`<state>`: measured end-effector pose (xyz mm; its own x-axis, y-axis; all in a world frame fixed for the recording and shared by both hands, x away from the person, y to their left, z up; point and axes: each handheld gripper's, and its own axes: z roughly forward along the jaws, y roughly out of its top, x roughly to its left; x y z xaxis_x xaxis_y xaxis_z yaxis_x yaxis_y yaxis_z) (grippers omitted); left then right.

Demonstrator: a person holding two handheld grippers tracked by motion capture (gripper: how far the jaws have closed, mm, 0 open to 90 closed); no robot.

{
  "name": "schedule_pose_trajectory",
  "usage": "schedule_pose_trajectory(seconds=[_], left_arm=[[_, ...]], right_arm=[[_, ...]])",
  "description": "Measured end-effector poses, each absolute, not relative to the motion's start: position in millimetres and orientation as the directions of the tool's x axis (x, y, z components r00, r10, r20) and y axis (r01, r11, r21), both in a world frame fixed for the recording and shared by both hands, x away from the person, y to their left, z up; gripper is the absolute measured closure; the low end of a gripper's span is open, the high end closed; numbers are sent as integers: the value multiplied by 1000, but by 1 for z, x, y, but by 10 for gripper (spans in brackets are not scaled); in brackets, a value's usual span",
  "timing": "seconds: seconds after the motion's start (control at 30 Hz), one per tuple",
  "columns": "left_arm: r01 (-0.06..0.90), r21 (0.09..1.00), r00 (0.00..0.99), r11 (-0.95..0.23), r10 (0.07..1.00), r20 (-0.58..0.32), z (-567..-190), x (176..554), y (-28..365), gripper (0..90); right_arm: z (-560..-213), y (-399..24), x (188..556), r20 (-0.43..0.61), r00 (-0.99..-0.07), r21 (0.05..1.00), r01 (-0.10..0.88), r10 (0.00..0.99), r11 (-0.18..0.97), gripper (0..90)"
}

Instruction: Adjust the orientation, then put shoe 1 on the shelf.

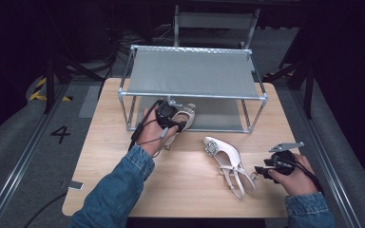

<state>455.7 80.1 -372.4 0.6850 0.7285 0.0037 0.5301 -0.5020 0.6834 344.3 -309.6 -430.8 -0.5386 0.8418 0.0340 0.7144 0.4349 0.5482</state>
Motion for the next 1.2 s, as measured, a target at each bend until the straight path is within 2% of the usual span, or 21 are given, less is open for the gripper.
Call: schedule_pose_trajectory(seconds=[0.1, 0.37, 0.47, 0.67, 0.83, 1.2], left_arm=[[539, 690, 687, -483, 726, -29, -363, 445, 91, 412], [571, 639, 691, -514, 722, -37, -357, 423, 115, 397], [596, 620, 686, -511, 725, -61, -362, 414, 126, 391], [608, 584, 687, -538, 725, -47, -370, 413, 140, 370], [610, 521, 719, -596, 694, -48, -385, 414, 146, 369], [583, 492, 768, -647, 636, -74, -427, 426, 137, 522]], right_arm=[[-431, -308, 345, 35, -539, 549, 714, 841, 435, 483], [-431, -307, 345, 31, -538, 547, 715, 842, 436, 483], [-431, -307, 345, 34, -535, 545, 718, 844, 433, 482], [-431, -307, 345, 38, -533, 546, 720, 845, 429, 483], [-433, -308, 344, 38, -533, 542, 721, 845, 431, 483], [-434, -310, 344, 33, -533, 539, 722, 846, 434, 485]])
